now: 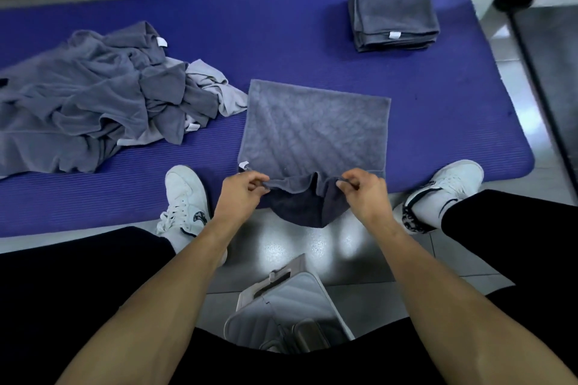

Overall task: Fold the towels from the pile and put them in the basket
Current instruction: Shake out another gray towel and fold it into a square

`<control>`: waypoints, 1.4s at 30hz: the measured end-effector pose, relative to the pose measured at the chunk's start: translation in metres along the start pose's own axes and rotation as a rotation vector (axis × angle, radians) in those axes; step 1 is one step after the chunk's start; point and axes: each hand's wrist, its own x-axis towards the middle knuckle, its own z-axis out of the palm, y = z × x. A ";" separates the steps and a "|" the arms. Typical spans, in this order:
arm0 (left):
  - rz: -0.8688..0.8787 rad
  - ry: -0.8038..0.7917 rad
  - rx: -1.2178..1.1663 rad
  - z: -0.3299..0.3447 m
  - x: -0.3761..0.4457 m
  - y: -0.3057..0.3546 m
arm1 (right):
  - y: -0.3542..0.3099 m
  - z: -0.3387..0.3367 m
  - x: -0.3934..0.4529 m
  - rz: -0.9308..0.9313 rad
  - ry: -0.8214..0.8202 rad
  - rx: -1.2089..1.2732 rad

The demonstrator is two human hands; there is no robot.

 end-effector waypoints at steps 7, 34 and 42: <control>0.132 0.052 0.016 -0.015 0.005 0.032 | -0.013 -0.031 -0.005 -0.068 0.082 0.120; 0.401 0.341 0.015 -0.153 0.024 0.258 | -0.165 -0.242 -0.003 -0.241 0.449 0.118; 0.379 0.386 -0.077 -0.159 0.092 0.284 | -0.190 -0.243 0.061 -0.243 0.425 0.246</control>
